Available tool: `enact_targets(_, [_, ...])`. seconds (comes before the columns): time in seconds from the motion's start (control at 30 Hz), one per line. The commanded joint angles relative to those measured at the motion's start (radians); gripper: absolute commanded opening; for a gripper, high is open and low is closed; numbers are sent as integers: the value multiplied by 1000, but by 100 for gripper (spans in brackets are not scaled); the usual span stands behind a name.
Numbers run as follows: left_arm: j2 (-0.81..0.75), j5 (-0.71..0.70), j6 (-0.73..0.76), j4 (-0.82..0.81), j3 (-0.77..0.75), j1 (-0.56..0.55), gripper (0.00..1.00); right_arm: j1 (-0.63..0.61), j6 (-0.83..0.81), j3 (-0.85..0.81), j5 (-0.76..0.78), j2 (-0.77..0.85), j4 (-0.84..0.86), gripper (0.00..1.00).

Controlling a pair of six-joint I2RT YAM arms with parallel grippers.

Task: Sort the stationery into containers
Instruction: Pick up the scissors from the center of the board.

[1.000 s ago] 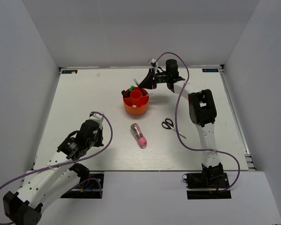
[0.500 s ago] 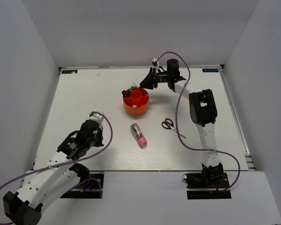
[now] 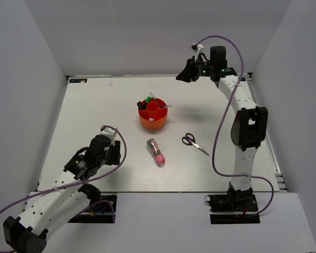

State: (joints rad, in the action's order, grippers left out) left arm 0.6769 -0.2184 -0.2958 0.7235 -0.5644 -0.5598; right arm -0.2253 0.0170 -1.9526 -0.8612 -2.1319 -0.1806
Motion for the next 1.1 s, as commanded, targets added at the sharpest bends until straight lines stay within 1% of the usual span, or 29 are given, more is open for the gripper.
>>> enact_targets(0.0, [-10, 33, -9, -30, 4, 3, 69, 33, -68, -20, 182, 110, -420, 32])
enact_targets(0.03, [-10, 39, -9, -32, 6, 3, 74, 59, -99, 10, 179, 148, -450, 17])
enact_targets(0.07, [4, 45, -11, -41, 5, 0, 77, 64, -139, 17, 169, 153, -536, 0])
enact_targets(0.13, [42, 66, -12, -36, -12, 1, 79, 87, -190, 43, 168, 194, -687, 0])
enact_targets(0.17, [52, 83, -11, -35, -20, 3, 79, 95, -212, 55, 177, 205, -719, 0])
enact_targets(0.2, [61, 91, -11, -33, -44, 3, 73, 106, -215, 90, 195, 237, -771, 0])
enact_targets(0.23, [73, 111, -11, -32, -51, 6, 68, 107, -229, 148, 203, 266, -775, 0])
enact_targets(0.27, [79, 114, -9, -33, -54, 9, 60, 113, -251, 184, 197, 306, -775, 30])
enact_targets(0.3, [79, 116, -11, -47, -49, 18, 43, 121, -259, 264, 206, 328, -770, 41])
enact_targets(0.37, [72, 129, -9, -59, -35, 43, 29, 124, -273, 435, 195, 410, -717, 61])
enact_targets(0.4, [69, 131, -12, -67, -16, 55, 24, 130, -278, 470, 195, 424, -685, 72])
enact_targets(0.43, [66, 152, -12, -65, -11, 66, 22, 129, -285, 498, 194, 440, -678, 75])
enact_targets(0.47, [50, 162, -17, -62, -11, 95, 22, 129, -285, 561, 203, 467, -669, 78])
enact_targets(0.5, [43, 165, -17, -59, -6, 97, 22, 129, -287, 576, 227, 474, -662, 78])
enact_targets(0.53, [38, 166, -20, -59, -6, 100, 34, 126, -279, 590, 240, 486, -663, 76])
enact_targets(0.57, [32, 163, -19, -59, -2, 107, 44, 126, -273, 634, 270, 498, -630, 70])
enact_targets(0.6, [29, 168, -20, -56, -3, 107, 49, 126, -269, 652, 286, 506, -613, 48])
enact_targets(0.63, [30, 165, -22, -44, -5, 107, 52, 124, -255, 675, 300, 513, -605, 35])
enact_targets(0.67, [32, 165, -25, -44, -11, 109, 58, 123, -255, 698, 316, 517, -576, 27])
enact_targets(0.7, [30, 166, -25, -42, -6, 109, 63, 118, -255, 719, 333, 521, -568, 22])
enact_targets(0.73, [35, 168, -29, -41, -6, 109, 64, 115, -258, 727, 338, 515, -550, 10])
enact_targets(0.77, [35, 175, -28, -38, -5, 109, 64, 110, -259, 733, 344, 517, -534, 7])
enact_targets(0.87, [49, 183, -28, -29, -17, 109, 65, 77, -272, 735, 393, 486, -523, 7])
enact_targets(0.9, [53, 183, -28, -23, -17, 109, 65, 61, -281, 722, 424, 462, -525, 9])
enact_targets(0.93, [47, 182, -26, -22, -15, 110, 65, 55, -282, 715, 432, 458, -523, 14])
enact_targets(1.0, [43, 179, -25, -21, -14, 109, 65, 29, -293, 696, 455, 429, -522, 19])
enact_targets(1.03, [39, 179, -26, -22, -12, 109, 65, 6, -296, 690, 485, 425, -523, 25])
enact_targets(1.07, [38, 180, -26, -22, -9, 109, 65, -15, -296, 681, 499, 414, -520, 27])
